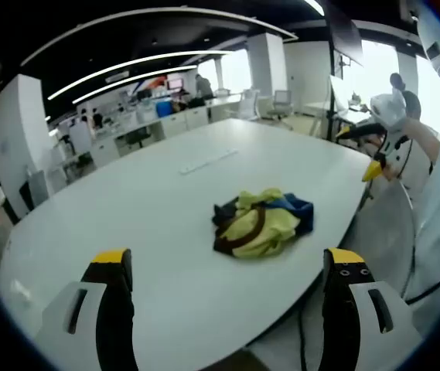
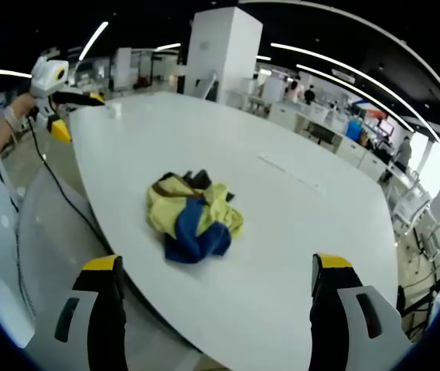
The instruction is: Fold the garment on the visible template until the final outline fits inside the template.
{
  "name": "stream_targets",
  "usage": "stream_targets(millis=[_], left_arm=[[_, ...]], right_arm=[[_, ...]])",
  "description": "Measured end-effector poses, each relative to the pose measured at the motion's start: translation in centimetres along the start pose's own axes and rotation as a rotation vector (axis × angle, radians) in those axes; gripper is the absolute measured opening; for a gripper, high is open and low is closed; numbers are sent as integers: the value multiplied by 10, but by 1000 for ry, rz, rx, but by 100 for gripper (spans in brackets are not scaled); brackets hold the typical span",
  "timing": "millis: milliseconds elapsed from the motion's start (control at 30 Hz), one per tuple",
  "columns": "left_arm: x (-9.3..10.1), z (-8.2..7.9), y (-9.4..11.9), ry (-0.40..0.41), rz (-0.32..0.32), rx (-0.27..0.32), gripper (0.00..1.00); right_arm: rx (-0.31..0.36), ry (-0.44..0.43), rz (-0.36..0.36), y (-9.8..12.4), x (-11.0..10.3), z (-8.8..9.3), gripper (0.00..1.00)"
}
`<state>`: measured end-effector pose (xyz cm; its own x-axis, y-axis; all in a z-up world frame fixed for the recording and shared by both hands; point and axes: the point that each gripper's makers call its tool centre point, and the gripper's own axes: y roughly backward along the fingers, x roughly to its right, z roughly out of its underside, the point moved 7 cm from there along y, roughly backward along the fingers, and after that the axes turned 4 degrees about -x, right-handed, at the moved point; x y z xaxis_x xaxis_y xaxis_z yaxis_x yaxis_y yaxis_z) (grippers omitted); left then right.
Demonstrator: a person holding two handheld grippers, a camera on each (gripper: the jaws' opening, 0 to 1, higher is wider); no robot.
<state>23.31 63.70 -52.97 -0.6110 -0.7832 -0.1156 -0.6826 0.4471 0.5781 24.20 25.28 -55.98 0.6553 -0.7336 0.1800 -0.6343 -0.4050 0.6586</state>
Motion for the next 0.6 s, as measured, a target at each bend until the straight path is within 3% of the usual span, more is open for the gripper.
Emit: stream_targets(millis=[200, 600], left_arm=[[-1, -3, 1, 5, -5, 31, 100], [-2, -1, -1, 16, 6, 28, 100]], right_arm=[[19, -10, -11, 0, 0, -1, 100], [15, -6, -3, 0, 3, -1, 100]])
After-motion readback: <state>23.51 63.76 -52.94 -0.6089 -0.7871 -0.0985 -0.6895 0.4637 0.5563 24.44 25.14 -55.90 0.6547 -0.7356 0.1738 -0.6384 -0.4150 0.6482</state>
